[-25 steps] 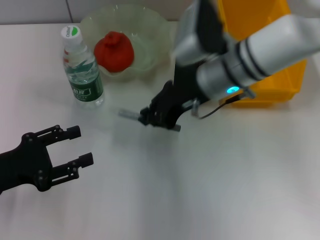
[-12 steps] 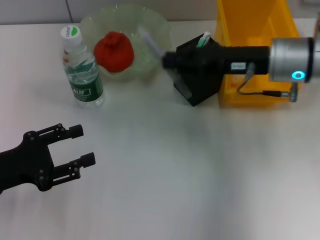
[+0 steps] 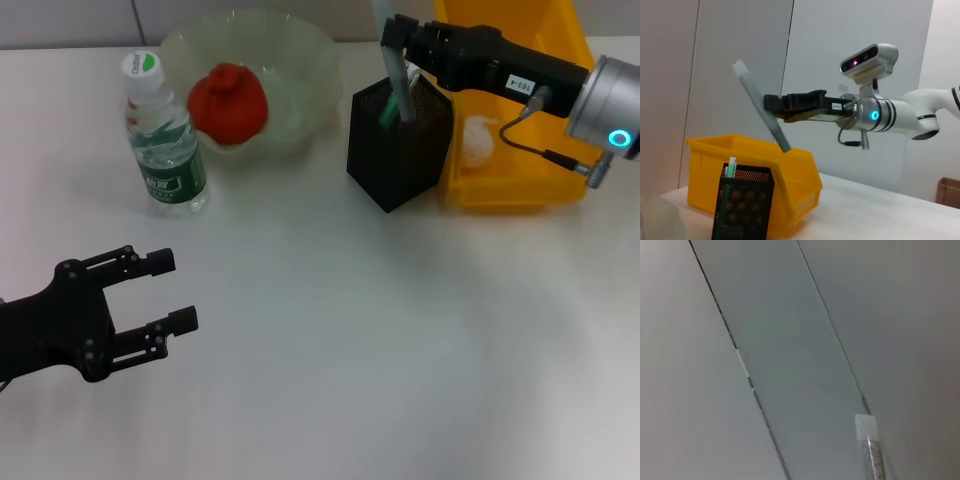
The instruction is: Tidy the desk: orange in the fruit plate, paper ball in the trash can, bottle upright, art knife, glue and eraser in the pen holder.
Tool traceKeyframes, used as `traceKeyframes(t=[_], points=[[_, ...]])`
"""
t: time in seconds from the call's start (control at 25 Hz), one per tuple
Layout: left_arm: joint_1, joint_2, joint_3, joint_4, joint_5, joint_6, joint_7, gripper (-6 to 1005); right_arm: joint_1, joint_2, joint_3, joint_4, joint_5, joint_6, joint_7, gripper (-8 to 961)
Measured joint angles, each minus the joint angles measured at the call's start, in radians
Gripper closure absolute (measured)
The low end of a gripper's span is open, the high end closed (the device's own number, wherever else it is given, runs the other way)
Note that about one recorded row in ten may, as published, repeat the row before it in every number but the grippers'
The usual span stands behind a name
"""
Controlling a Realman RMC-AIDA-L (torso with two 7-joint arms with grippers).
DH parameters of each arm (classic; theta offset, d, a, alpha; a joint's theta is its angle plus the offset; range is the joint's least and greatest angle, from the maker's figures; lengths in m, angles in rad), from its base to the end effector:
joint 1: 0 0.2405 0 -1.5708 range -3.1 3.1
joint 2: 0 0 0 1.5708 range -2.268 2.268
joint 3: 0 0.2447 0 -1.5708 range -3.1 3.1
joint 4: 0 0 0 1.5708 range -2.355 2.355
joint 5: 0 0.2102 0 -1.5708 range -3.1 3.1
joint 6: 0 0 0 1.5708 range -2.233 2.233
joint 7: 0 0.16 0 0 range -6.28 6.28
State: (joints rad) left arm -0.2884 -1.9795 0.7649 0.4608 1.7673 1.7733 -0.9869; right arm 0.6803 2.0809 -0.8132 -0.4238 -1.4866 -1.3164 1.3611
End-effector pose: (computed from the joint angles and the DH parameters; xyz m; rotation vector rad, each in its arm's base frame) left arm -0.2995 0.2419 0.0111 -2.6524 -0.4476 -0.9377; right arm 0.1855 0.3938 -0.0168 -2.3956 0.7438 1.1287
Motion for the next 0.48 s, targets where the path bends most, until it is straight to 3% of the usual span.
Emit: traceKeyframes(t=[0.48], points=[[0.005,-0.002,-0.002,-0.004,0.0,0.0,0.005,290,0.028,0.005,-0.004,0.088,0.069,0.113,-0.303,818]])
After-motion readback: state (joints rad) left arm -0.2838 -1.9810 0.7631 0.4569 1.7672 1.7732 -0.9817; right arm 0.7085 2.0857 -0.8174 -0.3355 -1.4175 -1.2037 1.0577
